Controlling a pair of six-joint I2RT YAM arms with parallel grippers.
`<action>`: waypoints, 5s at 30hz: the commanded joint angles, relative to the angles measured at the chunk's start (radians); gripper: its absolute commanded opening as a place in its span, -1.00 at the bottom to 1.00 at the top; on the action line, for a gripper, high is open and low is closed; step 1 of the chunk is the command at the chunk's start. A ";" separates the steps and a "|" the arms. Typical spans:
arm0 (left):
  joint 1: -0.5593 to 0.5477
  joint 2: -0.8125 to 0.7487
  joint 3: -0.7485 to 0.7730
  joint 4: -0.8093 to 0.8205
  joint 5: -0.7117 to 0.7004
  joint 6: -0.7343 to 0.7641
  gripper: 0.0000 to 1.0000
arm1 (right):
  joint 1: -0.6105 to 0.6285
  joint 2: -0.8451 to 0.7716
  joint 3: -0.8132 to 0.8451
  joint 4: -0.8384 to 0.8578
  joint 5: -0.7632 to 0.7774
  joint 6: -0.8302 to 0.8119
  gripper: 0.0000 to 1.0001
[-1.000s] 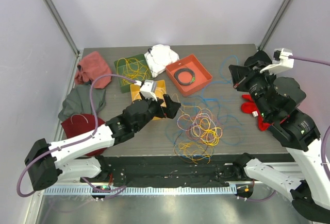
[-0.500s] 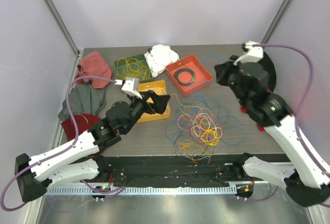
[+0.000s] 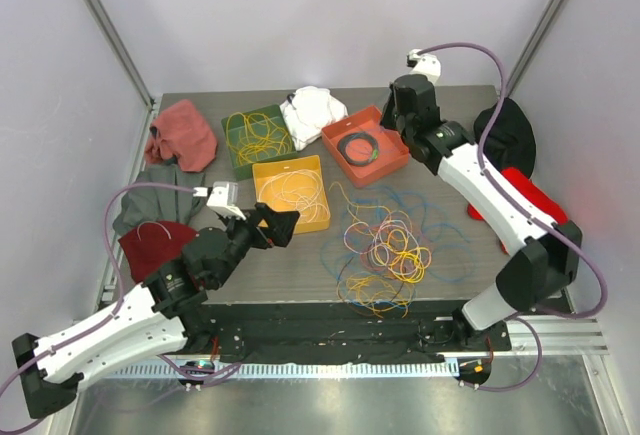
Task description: Untangle the cables
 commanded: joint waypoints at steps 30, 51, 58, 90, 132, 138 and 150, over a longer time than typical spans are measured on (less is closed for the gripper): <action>-0.002 0.099 0.006 -0.017 -0.028 -0.067 0.99 | -0.130 -0.154 -0.585 0.101 0.078 0.156 0.35; -0.002 0.165 -0.010 0.026 0.047 -0.106 1.00 | -0.178 -0.166 -0.818 0.097 0.019 0.340 0.31; 0.000 0.148 -0.020 0.023 0.030 -0.106 1.00 | -0.208 -0.074 -0.818 0.224 0.033 0.338 0.26; -0.002 0.216 0.004 0.052 0.056 -0.106 1.00 | -0.230 -0.341 -0.332 0.037 -0.016 0.150 -0.41; 0.000 0.205 -0.037 0.037 0.046 -0.130 1.00 | -0.268 0.191 -0.720 0.327 -0.036 0.280 -0.60; 0.000 0.204 -0.029 0.024 0.036 -0.126 1.00 | -0.268 0.194 -0.679 0.311 -0.060 0.277 -0.98; -0.002 0.217 -0.028 0.055 0.050 -0.126 1.00 | -0.253 -0.283 -0.438 0.194 -0.117 0.220 -0.98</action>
